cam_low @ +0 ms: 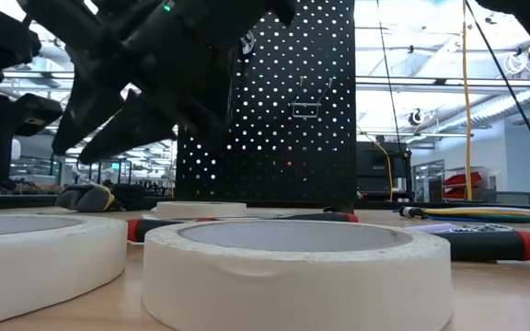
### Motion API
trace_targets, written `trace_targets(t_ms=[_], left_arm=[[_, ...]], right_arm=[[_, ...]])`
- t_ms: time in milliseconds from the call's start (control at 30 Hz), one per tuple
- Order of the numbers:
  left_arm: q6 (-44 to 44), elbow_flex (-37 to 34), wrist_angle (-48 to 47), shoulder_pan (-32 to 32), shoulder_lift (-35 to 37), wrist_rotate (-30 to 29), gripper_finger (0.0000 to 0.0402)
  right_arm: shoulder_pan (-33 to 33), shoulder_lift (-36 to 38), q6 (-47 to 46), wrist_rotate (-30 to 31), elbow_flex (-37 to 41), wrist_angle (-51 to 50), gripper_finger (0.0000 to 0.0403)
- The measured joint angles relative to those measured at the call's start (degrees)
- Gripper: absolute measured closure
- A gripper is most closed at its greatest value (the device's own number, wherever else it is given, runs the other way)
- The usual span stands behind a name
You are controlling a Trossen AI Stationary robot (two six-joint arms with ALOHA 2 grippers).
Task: Hang tools onto peg board
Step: Put the black pen into the black bin on the peg board
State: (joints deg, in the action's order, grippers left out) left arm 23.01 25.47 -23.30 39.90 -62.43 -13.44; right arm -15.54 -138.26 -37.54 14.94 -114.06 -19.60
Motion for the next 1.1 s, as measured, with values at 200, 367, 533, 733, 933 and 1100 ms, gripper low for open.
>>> trace_targets(t_ms=[200, 367, 533, 733, 933, 1100], left_arm=[[-2.4, -0.02, 1.45, 0.0, 0.0, 0.58, 0.0245], [-2.63, -0.02, 1.42, 0.0, 0.0, 0.58, 0.0245], [-2.92, -0.02, 1.39, -0.02, 0.0, 0.43, 0.0245], [-2.57, -0.02, 1.41, -0.07, 0.0, -0.33, 0.0245], [-2.54, -0.02, 1.45, -0.07, 0.0, -0.84, 0.0245], [-2.51, -0.02, 1.46, -0.13, 0.0, -1.69, 0.0245]], right_arm=[[0.06, -0.92, -0.44, 0.14, 0.08, -1.12, 0.0287], [-0.94, -1.36, 1.28, 3.63, 0.06, -2.0, 0.0293], [-1.17, -1.36, 1.11, 4.59, 0.06, -1.64, 0.0298], [-1.17, -1.36, 0.75, 4.57, 0.06, -1.79, 0.0298], [-1.17, -1.36, 1.04, 4.35, 0.06, -1.72, 0.0298], [-1.17, -2.42, 1.29, 4.21, 0.11, -1.33, 0.0298]])
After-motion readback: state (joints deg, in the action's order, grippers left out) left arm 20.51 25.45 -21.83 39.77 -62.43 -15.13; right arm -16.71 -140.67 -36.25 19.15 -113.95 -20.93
